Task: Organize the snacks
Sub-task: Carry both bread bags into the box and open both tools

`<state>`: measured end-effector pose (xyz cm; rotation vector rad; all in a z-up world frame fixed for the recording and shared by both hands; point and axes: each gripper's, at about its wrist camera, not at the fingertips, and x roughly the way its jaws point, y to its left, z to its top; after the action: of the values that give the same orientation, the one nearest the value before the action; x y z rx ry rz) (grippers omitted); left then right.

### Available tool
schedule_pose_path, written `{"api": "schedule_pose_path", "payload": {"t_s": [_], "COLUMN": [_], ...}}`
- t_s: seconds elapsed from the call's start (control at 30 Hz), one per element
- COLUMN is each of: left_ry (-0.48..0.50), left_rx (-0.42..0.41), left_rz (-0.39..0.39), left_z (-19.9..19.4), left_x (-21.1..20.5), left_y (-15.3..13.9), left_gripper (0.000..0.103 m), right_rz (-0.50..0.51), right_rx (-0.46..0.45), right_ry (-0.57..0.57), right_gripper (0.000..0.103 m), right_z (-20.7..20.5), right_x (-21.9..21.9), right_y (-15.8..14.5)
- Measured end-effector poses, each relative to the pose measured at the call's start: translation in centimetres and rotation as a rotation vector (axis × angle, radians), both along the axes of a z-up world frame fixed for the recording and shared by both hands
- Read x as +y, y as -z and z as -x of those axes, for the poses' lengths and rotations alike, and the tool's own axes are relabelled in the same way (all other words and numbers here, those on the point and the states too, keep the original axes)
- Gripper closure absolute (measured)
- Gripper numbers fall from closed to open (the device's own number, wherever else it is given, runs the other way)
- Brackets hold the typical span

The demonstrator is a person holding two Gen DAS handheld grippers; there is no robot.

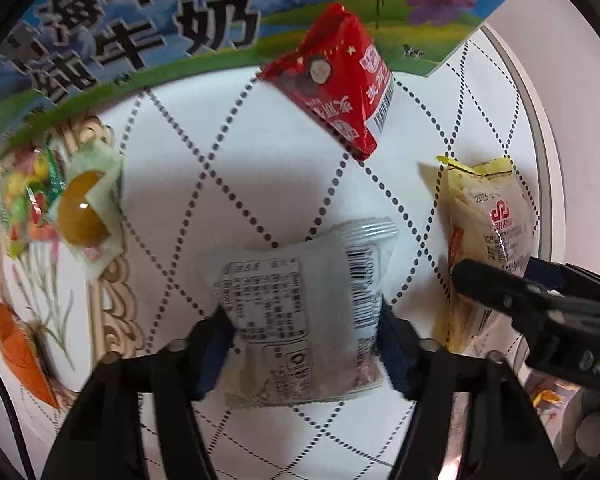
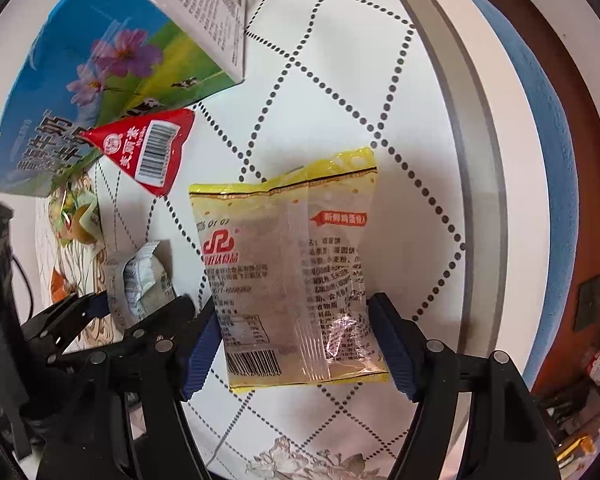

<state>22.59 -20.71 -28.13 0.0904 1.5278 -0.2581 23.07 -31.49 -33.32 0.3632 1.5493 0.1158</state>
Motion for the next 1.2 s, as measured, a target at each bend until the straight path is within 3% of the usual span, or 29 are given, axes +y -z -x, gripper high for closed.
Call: {"api": "schedule_pose_path", "payload": {"t_s": [0.2, 0.43, 0.7, 0.9, 1.03, 1.2], "left_ry": [-0.022, -0.058, -0.106, -0.122, -0.164, -0.193], "left_rx": [-0.012, -0.051, -0.120, -0.244, -0.220, -0.162], "left_rz": [0.036, 0.098, 0.181, 0.076, 0.018, -0.055], "left_z": [0.6, -0.2, -3.6, -10.4, -15.4, -19.0], "left_x": [1.4, 4.0, 9.3, 12.3, 15.6, 17.9], "left_y": [-2.1, -6.3, -14.1, -19.2, -18.8, -17.2], "left_gripper": [0.058, 0.058, 0.058, 0.058, 0.058, 0.057], "right_rz": [-0.001, -0.115, -0.291, -0.336, -0.342, -0.318], "right_rx": [-0.075, -0.109, -0.249, -0.352, -0.394, -0.381], "right_ry": [0.062, 0.095, 0.081, 0.042, 0.041, 0.053], "right_gripper": [0.041, 0.042, 0.042, 0.042, 0.042, 0.042], "right_z": [1.6, 3.0, 2.5, -3.3, -8.1, -13.0], "right_x": [-1.0, 0.2, 3.1, 7.0, 10.1, 13.8], "right_y": [-0.9, -3.3, -11.4, -16.2, -17.4, -16.2]}}
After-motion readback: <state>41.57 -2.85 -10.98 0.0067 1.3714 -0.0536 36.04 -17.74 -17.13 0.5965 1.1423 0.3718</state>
